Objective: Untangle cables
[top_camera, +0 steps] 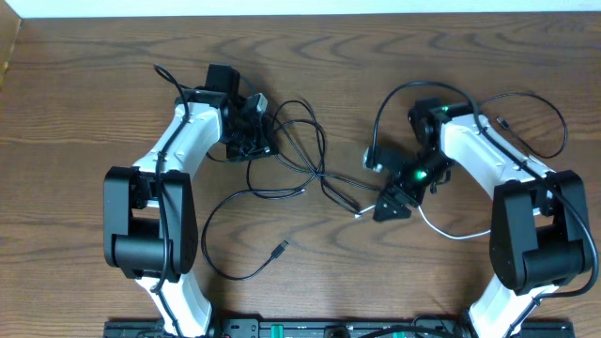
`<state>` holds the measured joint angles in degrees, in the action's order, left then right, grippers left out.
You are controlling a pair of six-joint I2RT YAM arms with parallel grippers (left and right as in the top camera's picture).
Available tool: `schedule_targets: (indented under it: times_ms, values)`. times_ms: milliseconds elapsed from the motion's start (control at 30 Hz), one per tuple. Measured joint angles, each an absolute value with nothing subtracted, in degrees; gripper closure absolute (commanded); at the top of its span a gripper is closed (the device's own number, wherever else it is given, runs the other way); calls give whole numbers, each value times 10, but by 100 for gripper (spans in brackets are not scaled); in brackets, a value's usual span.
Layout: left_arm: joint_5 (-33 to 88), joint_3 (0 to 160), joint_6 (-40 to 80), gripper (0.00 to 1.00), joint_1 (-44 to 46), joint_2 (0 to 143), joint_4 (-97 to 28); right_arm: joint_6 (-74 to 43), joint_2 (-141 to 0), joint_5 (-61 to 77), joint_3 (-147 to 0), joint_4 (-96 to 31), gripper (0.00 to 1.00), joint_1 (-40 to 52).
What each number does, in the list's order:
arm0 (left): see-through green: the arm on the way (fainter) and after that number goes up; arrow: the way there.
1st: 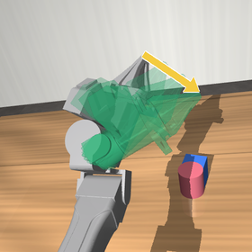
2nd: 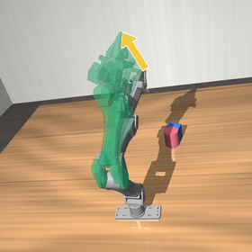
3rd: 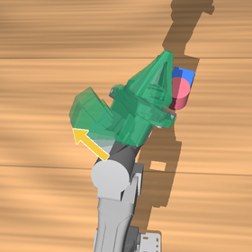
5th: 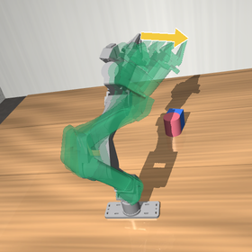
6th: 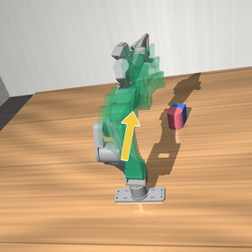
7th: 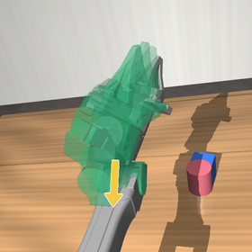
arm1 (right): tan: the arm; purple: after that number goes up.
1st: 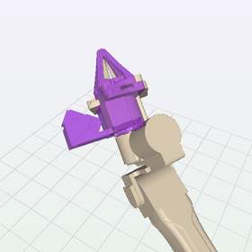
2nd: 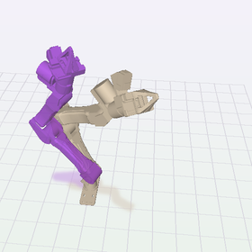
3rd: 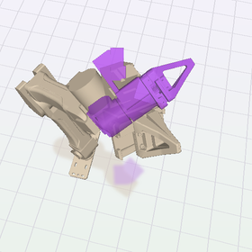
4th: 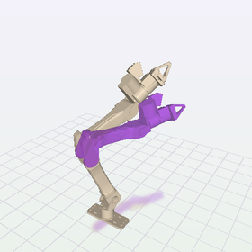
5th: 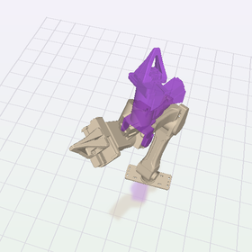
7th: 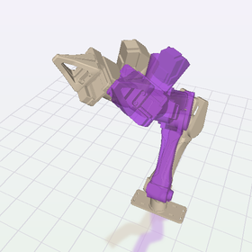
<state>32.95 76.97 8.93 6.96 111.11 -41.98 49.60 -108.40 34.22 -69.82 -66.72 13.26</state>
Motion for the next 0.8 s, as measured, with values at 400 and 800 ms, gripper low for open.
schedule_targets:
  times_ms: [400, 800]
  values:
    - [329, 770, 89, 93, 70, 1111, -420, 435, -1087, 352, -724, -684, 99, 108]
    - [331, 770, 89, 93, 70, 1111, -419, 184, -1093, 330, -1096, -728, 99, -90]
